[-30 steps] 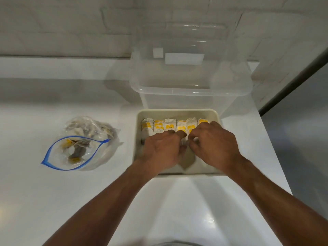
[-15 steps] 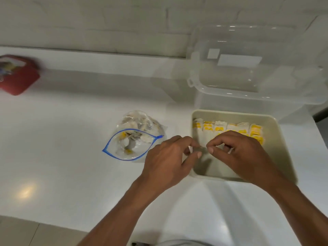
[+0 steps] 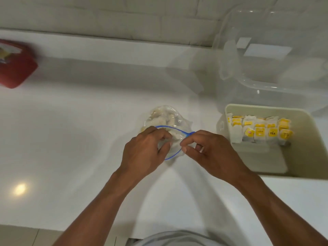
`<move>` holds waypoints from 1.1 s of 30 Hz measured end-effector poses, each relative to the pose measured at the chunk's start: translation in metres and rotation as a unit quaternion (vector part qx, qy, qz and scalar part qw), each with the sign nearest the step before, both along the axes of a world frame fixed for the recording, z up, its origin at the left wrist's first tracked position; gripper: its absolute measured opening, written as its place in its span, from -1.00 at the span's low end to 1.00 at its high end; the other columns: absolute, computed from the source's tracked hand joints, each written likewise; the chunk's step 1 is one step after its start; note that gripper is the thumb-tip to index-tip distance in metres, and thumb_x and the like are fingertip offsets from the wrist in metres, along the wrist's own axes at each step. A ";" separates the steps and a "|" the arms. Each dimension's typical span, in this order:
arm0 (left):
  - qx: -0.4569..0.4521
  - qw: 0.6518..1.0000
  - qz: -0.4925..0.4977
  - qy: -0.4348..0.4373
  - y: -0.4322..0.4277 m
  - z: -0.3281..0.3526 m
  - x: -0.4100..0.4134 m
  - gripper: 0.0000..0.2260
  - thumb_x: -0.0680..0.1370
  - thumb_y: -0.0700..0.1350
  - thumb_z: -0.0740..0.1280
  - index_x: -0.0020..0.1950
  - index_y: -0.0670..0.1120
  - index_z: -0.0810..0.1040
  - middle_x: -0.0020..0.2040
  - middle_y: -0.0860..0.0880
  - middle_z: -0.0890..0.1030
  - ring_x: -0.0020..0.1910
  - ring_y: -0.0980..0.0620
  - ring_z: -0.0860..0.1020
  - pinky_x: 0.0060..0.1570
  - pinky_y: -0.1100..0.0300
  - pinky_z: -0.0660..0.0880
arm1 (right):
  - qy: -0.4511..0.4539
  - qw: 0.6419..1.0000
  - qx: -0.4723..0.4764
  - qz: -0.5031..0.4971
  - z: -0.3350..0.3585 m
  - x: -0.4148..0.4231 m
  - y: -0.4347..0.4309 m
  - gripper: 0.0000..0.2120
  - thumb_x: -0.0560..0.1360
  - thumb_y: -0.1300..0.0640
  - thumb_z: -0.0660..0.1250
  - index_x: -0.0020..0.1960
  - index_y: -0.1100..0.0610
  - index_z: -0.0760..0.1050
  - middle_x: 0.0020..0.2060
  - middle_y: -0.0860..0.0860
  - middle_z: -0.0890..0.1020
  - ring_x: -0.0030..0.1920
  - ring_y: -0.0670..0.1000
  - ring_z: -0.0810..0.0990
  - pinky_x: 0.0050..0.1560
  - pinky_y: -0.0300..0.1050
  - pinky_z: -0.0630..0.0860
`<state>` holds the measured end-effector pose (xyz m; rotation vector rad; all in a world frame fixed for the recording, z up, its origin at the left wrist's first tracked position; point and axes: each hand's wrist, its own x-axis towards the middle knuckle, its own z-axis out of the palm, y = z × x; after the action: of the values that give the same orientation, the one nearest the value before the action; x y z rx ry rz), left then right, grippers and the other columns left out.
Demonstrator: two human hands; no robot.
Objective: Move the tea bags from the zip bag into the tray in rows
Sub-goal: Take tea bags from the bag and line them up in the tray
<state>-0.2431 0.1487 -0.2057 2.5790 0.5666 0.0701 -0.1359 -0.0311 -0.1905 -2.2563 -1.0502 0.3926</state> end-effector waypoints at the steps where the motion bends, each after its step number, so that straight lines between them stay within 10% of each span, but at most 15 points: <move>1: -0.001 1.000 -0.003 0.002 0.003 -0.003 0.000 -0.84 0.55 0.11 0.28 0.11 0.23 0.55 0.07 0.22 0.57 -0.14 0.10 0.59 -0.17 0.15 0.53 | 0.001 1.000 -0.004 0.000 -0.002 -0.001 0.005 -0.96 0.50 -0.03 0.39 -0.07 -0.13 0.61 -0.16 -0.22 0.58 -0.30 -0.13 0.56 -0.16 -0.07 0.55; 15: 0.089 0.995 0.041 -0.030 0.033 -0.008 0.034 -0.65 0.52 0.04 0.36 0.31 0.18 0.52 0.21 0.14 0.59 0.08 -0.05 0.60 -0.08 0.11 0.50 | -0.036 0.986 -0.151 -0.067 -0.020 0.016 0.060 -0.46 0.49 -0.24 0.03 0.46 -0.20 0.29 -0.07 -0.05 0.72 0.06 0.10 0.62 0.07 0.06 0.55; 33: 0.168 0.984 0.055 0.028 0.044 -0.010 0.062 -0.81 0.56 0.03 0.23 0.10 0.13 0.59 -0.06 0.04 0.63 -0.26 -0.05 0.42 -0.28 0.20 0.27 | -0.140 0.953 -0.250 -0.102 -0.012 0.031 0.108 -0.76 0.59 0.02 0.19 0.21 -0.11 0.53 -0.02 0.03 0.64 0.00 0.17 0.61 -0.18 -0.13 0.30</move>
<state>-0.1814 0.1932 -0.2158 2.8818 0.7753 0.1422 -0.1050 0.0770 -0.2022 -2.9141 -0.9097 0.2752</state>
